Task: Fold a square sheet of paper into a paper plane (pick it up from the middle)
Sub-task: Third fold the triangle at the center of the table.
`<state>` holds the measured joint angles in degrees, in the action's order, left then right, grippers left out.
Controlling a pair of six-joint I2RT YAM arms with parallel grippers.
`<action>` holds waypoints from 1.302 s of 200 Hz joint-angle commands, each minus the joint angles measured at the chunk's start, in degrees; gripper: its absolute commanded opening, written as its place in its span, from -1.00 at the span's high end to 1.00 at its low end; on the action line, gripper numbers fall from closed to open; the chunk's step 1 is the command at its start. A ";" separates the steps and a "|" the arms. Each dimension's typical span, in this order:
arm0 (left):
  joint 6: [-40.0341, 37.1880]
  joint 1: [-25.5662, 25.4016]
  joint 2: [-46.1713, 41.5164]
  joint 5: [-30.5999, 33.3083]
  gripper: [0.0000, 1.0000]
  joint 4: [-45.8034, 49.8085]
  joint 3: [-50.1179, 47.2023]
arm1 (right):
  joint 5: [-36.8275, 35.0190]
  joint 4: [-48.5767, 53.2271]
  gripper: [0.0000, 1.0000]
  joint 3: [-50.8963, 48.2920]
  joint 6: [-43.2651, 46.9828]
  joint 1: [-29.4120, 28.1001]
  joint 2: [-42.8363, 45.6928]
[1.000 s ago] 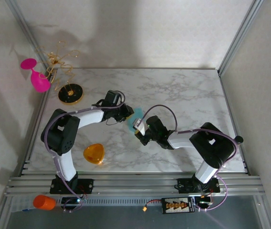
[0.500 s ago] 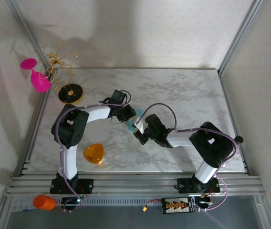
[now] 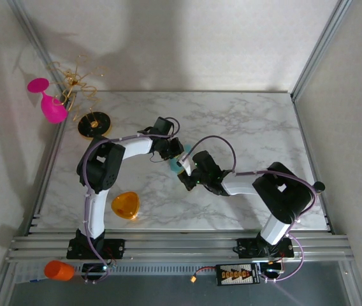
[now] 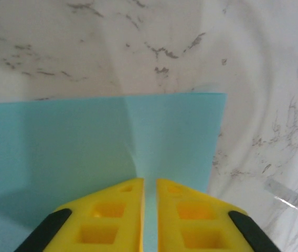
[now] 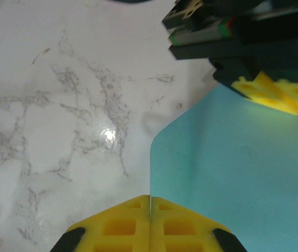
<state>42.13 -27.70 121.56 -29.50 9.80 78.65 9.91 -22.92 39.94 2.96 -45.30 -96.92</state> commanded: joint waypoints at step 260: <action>-3.02 -0.60 2.28 1.55 0.85 4.31 1.24 | -14.02 6.37 0.98 5.85 -9.06 0.60 -5.42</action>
<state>40.23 -27.77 121.69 -29.12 10.79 79.18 -3.05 -17.91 44.31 -5.41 -44.99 -101.54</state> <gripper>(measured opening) 0.075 0.059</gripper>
